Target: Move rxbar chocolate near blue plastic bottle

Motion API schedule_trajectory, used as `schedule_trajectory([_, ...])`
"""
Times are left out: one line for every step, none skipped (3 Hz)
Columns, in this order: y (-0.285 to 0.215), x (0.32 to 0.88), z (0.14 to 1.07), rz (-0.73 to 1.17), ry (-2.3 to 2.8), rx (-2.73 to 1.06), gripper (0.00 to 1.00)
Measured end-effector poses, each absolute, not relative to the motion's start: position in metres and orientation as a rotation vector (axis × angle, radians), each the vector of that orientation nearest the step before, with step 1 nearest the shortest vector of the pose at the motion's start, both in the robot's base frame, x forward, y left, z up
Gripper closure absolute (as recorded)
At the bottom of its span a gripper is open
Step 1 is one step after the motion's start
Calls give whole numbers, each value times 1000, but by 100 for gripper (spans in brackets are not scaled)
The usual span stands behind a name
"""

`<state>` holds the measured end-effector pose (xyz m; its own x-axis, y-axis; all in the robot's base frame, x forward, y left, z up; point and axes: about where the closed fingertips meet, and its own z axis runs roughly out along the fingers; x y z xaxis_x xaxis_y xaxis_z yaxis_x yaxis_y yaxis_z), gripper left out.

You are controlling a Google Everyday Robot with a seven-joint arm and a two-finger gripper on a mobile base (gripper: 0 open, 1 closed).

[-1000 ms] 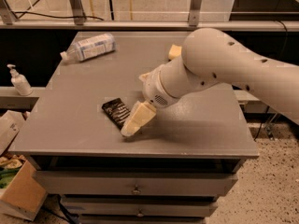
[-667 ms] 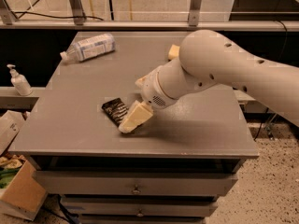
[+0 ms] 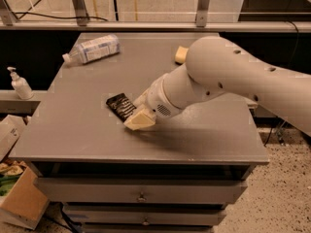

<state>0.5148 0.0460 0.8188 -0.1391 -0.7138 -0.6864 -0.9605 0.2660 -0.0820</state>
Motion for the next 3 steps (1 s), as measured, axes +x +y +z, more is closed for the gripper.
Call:
schedule_trajectory([44,509,823,508,1937,-1492,78])
schedule_trajectory([43,504,828,499,1946,-1483,99])
schedule_trajectory([44,504,835,483,1944,-1479,100])
